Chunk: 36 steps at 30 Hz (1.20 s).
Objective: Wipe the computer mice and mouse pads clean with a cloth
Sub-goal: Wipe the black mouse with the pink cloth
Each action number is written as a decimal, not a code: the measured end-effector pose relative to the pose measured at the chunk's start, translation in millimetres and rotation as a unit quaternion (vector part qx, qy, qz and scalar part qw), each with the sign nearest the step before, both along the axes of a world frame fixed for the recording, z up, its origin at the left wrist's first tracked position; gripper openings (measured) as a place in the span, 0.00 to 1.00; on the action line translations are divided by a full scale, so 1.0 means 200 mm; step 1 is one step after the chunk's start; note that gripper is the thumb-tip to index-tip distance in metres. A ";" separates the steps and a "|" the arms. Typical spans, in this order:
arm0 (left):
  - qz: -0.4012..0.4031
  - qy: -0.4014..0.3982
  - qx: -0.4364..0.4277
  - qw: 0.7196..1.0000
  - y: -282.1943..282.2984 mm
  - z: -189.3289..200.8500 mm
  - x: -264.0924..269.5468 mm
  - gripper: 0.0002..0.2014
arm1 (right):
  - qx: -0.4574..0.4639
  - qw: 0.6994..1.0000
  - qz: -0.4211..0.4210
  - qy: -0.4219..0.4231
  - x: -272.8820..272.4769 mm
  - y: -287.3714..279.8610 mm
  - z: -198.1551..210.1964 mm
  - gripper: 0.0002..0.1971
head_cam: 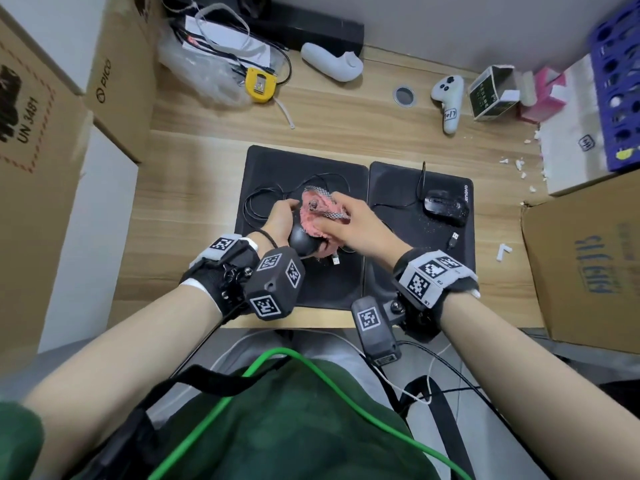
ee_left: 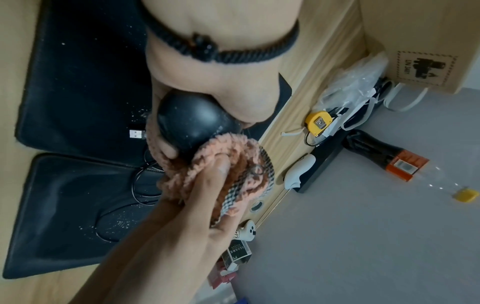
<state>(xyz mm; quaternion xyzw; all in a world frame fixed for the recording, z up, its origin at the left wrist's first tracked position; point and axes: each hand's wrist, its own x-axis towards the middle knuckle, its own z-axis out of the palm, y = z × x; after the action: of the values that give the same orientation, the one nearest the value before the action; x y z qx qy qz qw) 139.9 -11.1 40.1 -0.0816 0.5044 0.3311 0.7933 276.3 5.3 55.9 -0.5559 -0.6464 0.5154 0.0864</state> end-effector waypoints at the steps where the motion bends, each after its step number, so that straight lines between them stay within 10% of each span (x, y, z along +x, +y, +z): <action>1: -0.006 -0.020 0.001 1.000 -0.01 0.01 0.00 0.18 | -0.004 1.000 -0.007 0.004 0.01 0.01 -0.01 0.06; 8: -0.101 -0.015 0.046 0.994 -0.03 -0.01 0.01 0.18 | -0.009 0.995 -0.089 -0.036 0.11 0.04 -0.05 0.26; 30: -0.082 0.026 0.039 0.996 -0.10 -0.02 -0.03 0.21 | -0.054 0.997 0.002 0.048 0.01 -0.10 -0.02 0.17; 36: -0.146 0.017 0.093 0.985 -0.12 0.03 -0.06 0.19 | -0.057 0.992 -0.109 0.025 0.14 0.04 -0.08 0.15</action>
<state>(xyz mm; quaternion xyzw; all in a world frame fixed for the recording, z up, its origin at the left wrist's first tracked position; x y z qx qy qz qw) 128.1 -34.2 46.4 0.0727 0.4914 0.2585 0.8285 304.5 13.1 39.4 -0.6136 -0.5493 0.5530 0.1262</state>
